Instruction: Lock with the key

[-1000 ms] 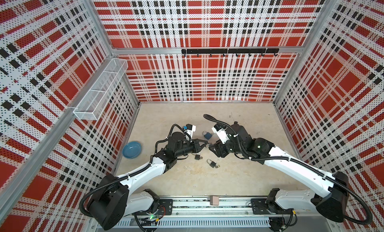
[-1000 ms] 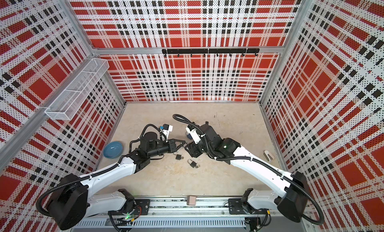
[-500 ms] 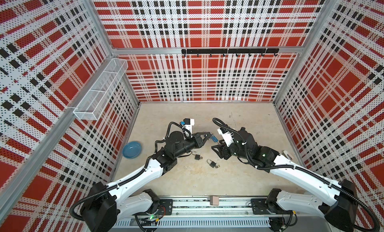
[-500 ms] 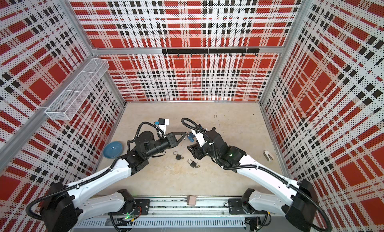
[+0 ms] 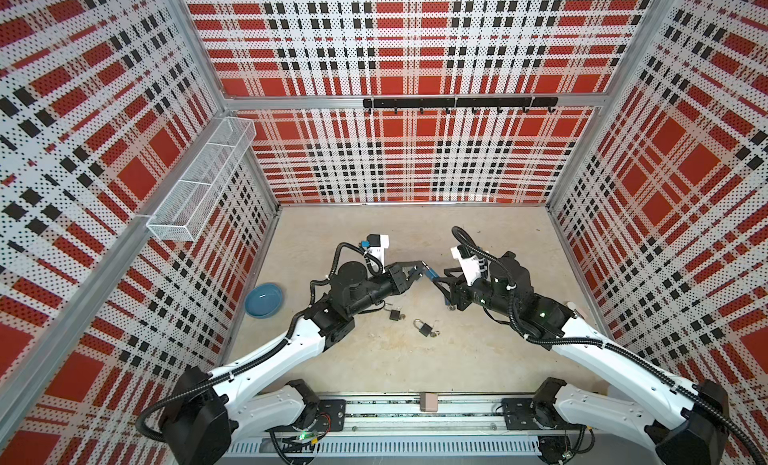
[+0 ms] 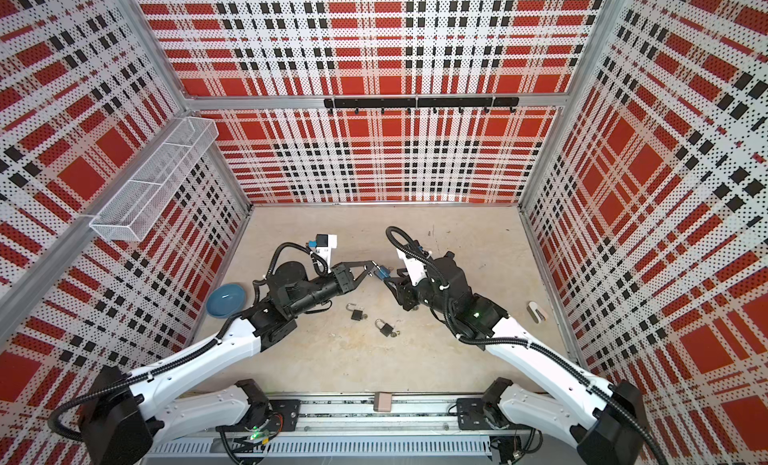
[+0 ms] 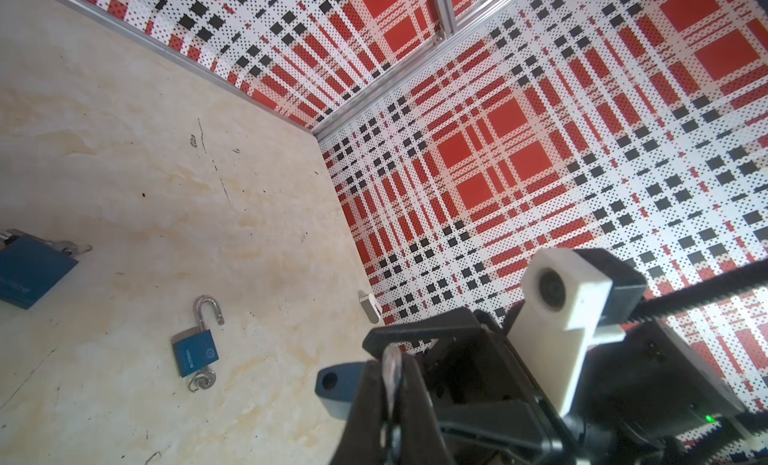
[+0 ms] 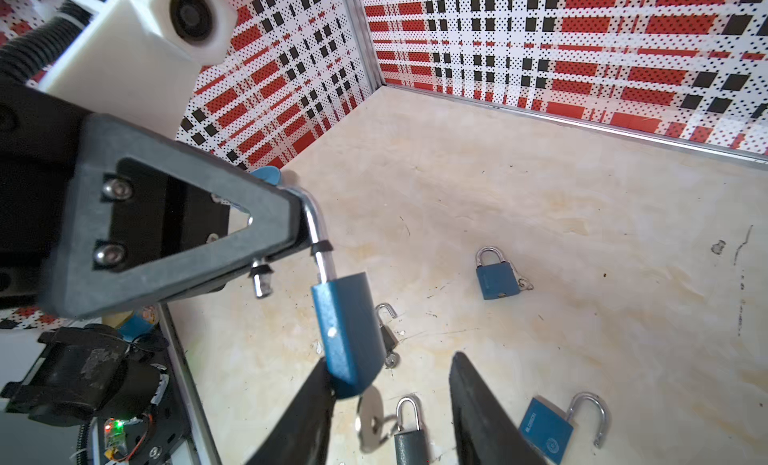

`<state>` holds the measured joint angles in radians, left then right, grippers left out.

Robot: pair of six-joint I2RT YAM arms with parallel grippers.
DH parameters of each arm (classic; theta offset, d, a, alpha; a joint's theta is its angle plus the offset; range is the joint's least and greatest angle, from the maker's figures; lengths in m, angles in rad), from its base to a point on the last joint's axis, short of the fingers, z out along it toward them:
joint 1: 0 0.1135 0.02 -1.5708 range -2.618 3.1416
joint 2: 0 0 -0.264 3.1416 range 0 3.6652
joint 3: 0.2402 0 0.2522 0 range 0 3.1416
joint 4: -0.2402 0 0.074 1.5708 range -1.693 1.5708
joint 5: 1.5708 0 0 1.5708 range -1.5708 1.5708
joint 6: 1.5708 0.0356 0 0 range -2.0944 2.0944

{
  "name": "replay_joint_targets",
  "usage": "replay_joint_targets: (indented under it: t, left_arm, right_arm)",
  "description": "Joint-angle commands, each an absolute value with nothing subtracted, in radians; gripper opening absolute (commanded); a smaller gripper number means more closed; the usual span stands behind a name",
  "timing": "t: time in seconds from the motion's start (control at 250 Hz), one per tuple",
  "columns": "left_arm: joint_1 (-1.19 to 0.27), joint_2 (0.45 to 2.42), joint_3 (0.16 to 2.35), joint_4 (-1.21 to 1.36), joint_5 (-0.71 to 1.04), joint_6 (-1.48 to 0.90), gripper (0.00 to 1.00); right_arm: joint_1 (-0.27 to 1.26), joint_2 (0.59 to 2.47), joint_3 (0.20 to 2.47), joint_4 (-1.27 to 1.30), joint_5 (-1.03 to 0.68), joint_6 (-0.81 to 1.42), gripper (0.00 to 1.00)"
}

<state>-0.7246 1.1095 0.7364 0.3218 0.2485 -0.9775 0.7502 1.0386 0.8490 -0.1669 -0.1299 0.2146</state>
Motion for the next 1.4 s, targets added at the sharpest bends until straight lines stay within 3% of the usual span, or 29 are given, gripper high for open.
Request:
replay_joint_targets:
  t: [0.0,0.392,1.048,1.116,1.26,1.396]
  left_arm:
    - [-0.733,1.080,0.785,0.372,0.238,-0.998,0.00]
    - [-0.737,1.094,0.796,0.372,0.239,-1.008,0.00]
    - [-0.737,1.101,0.794,0.373,0.243,-1.012,0.00]
    - [-0.737,1.101,0.795,0.373,0.243,-1.011,0.00]
    - [-0.737,1.103,0.793,0.374,0.244,-1.011,0.00]
    - [-0.737,1.103,0.791,0.372,0.249,-1.007,0.00]
  right_arm:
    - [0.747,1.048,0.865,-0.089,-0.176,0.208,0.44]
    - [0.747,1.095,0.904,-0.055,-0.209,0.207,0.32]
    - [0.746,1.104,0.919,-0.046,-0.213,0.207,0.25]
    - [0.746,1.107,0.921,-0.045,-0.214,0.207,0.20]
    - [0.747,1.111,0.926,-0.052,-0.212,0.208,0.00]
    - [0.747,1.105,0.932,-0.065,-0.209,0.210,0.00]
